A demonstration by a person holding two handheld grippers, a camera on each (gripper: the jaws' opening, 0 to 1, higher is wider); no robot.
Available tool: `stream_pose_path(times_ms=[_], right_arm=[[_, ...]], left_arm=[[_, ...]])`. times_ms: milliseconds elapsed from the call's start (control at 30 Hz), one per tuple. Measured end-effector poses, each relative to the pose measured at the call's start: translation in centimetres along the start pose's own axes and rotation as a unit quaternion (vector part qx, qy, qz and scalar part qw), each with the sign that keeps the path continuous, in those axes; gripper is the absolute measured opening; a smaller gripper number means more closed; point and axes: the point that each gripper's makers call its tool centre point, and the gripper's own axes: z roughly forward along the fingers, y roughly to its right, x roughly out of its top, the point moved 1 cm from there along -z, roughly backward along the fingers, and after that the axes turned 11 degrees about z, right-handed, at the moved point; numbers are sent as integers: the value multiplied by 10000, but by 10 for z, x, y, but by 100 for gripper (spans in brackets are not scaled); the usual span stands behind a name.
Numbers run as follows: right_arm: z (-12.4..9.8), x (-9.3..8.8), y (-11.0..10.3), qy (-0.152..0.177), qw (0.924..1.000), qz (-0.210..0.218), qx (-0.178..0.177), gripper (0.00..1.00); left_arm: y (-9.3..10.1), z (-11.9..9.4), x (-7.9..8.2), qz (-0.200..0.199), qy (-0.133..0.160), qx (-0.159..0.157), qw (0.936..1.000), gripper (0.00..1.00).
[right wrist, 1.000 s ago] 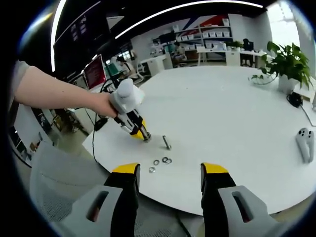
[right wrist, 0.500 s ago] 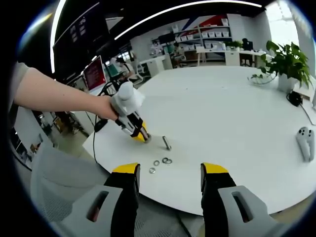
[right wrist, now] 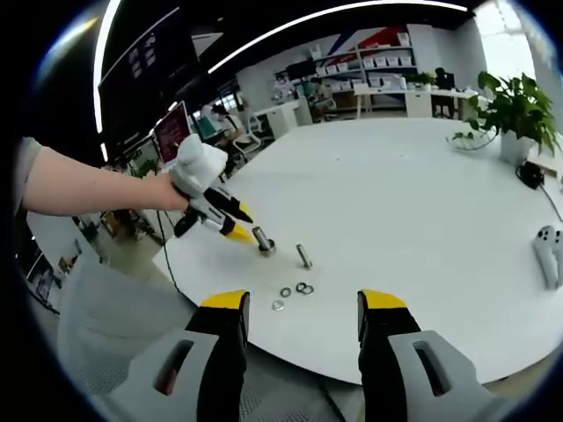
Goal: Place the washer onto the threaded stud by aligning its center hole with the stud, sliding it down to the base, and recovering from edge contact or off-axis alignment until the washer reaches the visible bottom stop.
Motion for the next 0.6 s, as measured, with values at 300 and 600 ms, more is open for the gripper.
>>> stream_pose_path(times_ms=[300, 600], right_arm=[[1, 0, -2, -10, 10000, -56, 37, 52], [1, -2, -3, -66, 10000, -46, 48, 52]], left_arm=[[18, -56, -9, -838, 862, 362, 9921, 26], [49, -89, -39, -1201, 1104, 417, 9857, 28]])
